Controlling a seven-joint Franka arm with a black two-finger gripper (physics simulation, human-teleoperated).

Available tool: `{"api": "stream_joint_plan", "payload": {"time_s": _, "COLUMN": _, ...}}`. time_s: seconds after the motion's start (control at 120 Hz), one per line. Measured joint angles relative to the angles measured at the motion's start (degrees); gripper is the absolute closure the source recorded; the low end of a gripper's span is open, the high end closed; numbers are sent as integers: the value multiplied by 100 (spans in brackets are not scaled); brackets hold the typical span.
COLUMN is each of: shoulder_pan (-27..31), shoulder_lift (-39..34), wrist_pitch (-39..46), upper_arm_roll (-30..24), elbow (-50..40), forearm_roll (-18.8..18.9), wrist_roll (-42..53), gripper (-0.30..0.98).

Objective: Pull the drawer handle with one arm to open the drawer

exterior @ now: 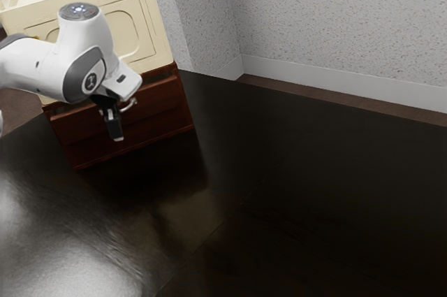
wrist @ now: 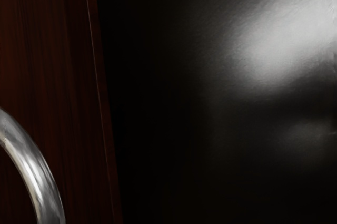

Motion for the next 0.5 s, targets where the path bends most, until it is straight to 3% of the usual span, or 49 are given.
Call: {"api": "stream_joint_plan", "payload": {"time_s": 0.5, "shoulder_pan": -336, "shoulder_lift": -639, "wrist_pitch": -96, "upper_arm_roll": 13, "elbow": -665, "forearm_roll": 50, "wrist_roll": 125, "gripper": 0}}
